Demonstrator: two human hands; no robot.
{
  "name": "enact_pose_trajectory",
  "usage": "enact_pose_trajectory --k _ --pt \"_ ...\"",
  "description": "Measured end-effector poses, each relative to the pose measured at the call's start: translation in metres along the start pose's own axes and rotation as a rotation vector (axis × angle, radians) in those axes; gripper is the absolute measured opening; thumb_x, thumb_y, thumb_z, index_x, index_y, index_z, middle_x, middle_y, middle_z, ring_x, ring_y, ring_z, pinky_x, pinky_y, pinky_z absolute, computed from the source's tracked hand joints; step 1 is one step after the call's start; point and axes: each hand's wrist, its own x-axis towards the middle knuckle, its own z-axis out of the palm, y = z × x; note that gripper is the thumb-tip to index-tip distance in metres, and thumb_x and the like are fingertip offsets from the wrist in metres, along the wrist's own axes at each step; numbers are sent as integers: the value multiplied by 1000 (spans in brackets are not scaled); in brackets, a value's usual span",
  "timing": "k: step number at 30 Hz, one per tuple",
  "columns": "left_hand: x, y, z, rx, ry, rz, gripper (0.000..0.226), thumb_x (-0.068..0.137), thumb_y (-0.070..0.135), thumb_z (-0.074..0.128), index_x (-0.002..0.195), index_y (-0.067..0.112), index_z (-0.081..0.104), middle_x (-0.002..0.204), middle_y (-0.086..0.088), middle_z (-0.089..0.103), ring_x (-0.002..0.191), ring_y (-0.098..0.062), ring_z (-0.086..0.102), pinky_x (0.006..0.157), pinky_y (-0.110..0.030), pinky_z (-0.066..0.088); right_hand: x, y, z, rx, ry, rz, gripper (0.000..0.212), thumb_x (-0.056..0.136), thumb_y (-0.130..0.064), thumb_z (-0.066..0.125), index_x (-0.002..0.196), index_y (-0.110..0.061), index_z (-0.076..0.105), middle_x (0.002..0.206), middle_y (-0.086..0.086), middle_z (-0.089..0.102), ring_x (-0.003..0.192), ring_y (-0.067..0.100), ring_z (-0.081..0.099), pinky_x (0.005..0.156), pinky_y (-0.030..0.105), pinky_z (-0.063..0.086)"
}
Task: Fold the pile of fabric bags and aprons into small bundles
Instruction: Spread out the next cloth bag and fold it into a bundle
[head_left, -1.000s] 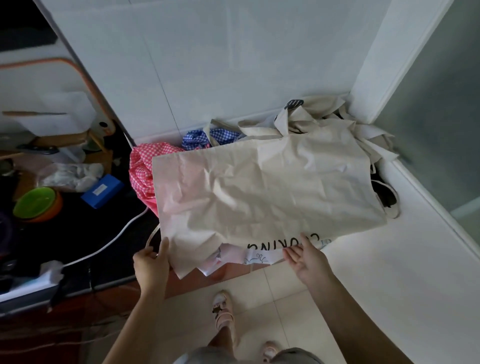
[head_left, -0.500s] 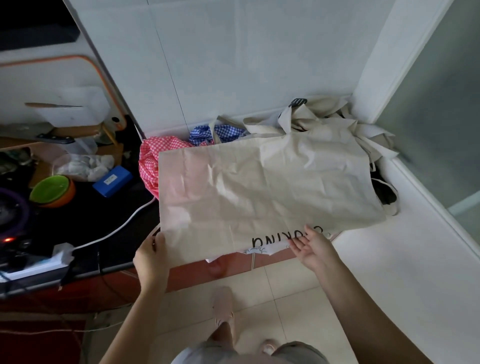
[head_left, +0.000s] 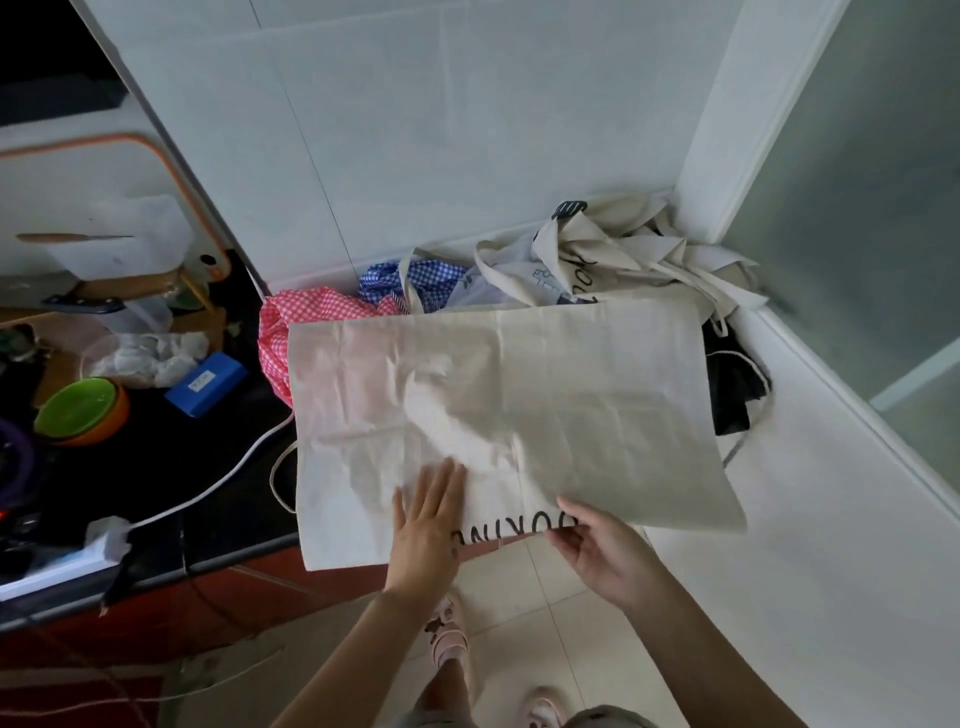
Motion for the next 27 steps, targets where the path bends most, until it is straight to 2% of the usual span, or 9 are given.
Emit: enact_pose_trajectory --k 2,5,8,11,14,18,21,25,27 --pt "3 -14 1 -17 -69 -57 82 91 34 51 149 16 -4 152 8 -12 145 -23 -13 117 -37 -11 -3 -2 -11 26 17 -19 8 89 -4 60 85 3 62 70 14 67 57 19 67 56 25 59" --pt "5 -23 -4 110 -10 34 84 86 13 64 149 10 8 155 1 7 146 -27 15 116 -30 2 3 -11 -31 219 136 -171 21 79 -14 69 98 -5 63 77 9 69 54 13 63 43 18 50" --pt "1 -12 -35 182 -237 -65 64 95 9 44 152 13 15 159 -3 18 145 -20 20 117 -27 13 3 -26 -46 345 303 -392 24 79 -13 72 101 -16 63 76 -3 72 54 5 63 38 13 40" --pt "-3 -20 -61 255 -313 -82 39 95 10 43 134 12 47 120 -6 59 109 -21 57 93 -28 43 -12 -33 -58 119 514 -508 9 85 -15 68 92 -16 62 75 -4 59 57 5 51 39 13 37" --pt "-2 -33 -74 532 -460 -95 37 96 5 34 124 15 56 120 -3 62 110 -20 59 93 -28 46 -27 -32 -71 -69 580 -581 21 90 -21 61 73 -16 51 63 -1 39 43 4 34 35 15 26" --pt "4 -40 -97 621 -588 -120 34 96 5 36 123 12 54 125 -3 56 114 -20 55 91 -27 43 -46 -43 -66 -89 564 -636 12 95 -21 54 86 -13 54 72 0 47 58 10 45 40 14 36" --pt "16 -52 -121 673 -671 -181 30 92 1 40 118 7 55 108 -4 58 105 -20 59 82 -27 45 -58 -58 -49 -83 548 -634 18 94 -18 49 77 -13 53 72 3 53 62 14 51 50 21 41" --pt "47 -66 -156 672 -703 -210 30 92 0 38 115 2 56 93 -2 59 88 -18 53 66 -20 40 -62 -90 -23 -191 474 -604 24 94 -18 45 73 -6 49 48 11 60 48 23 50 51 27 37" --pt "67 -70 -172 631 -665 -225 28 92 1 38 112 2 58 85 0 55 83 -15 48 59 -18 34 -57 -114 -10 -272 431 -545 25 94 -18 42 76 -4 51 45 12 61 38 18 49 46 24 35"
